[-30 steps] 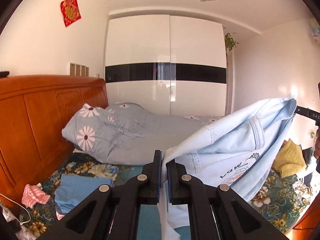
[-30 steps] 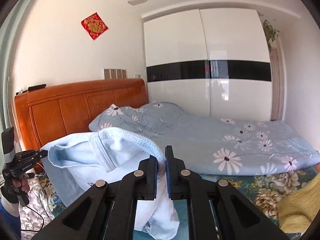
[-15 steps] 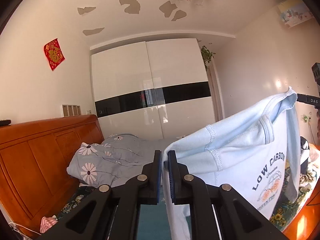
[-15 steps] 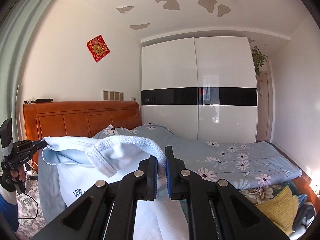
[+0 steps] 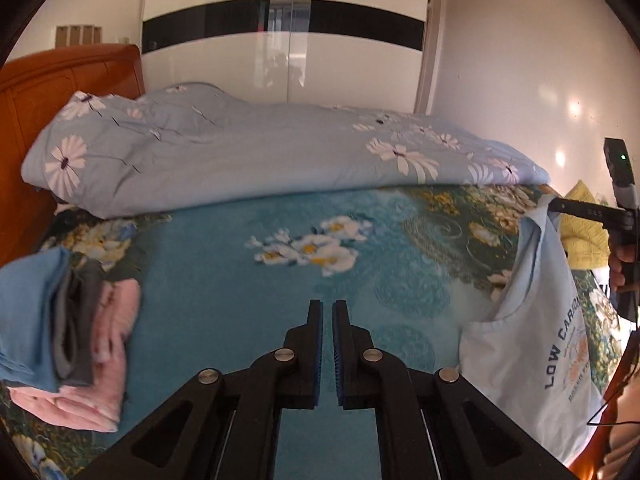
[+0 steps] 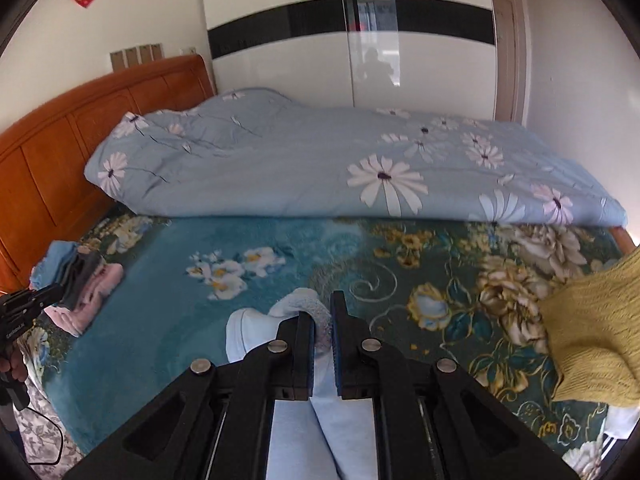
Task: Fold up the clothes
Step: 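Lift the sweatshirt with both tools and shake it open, then hold the sweatshirt by its shoulders with both tools and lower it onto the bed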
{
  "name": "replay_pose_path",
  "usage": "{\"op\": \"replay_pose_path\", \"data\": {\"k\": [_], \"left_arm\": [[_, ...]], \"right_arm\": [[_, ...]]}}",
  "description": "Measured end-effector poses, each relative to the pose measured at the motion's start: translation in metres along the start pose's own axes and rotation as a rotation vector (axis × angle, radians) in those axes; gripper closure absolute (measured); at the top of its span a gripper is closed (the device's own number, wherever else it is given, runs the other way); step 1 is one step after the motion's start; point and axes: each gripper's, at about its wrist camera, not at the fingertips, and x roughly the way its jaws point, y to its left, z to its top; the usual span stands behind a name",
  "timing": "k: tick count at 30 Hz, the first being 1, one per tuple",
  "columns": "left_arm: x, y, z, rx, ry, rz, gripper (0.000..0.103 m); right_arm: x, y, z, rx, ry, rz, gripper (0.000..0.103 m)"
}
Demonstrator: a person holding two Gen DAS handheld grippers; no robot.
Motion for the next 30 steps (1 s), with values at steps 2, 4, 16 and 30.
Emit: {"op": "replay_pose_path", "data": {"k": [2,4,16,30], "left_arm": [[0.025,-0.023,-0.025,0.013,0.064,-0.108,0.097],[0.048,-0.039,-0.039,0.027,0.119,-0.232,0.097],[0.083,-0.088,-0.079,0.056,0.329,-0.431,0.075],[0.091,-0.114,-0.063,0.158,0.300,-0.406,0.055]], "right_arm": [[0.028,-0.023,-0.012,0.062,0.033,-0.002,0.096],[0.043,-0.045,-0.020,0.118,0.050,-0.007,0.096],[0.028,-0.077,-0.042,0.148,0.042,0.003,0.096],[-0.017,-0.089,-0.052,0.173,-0.031,0.046,0.096]]}}
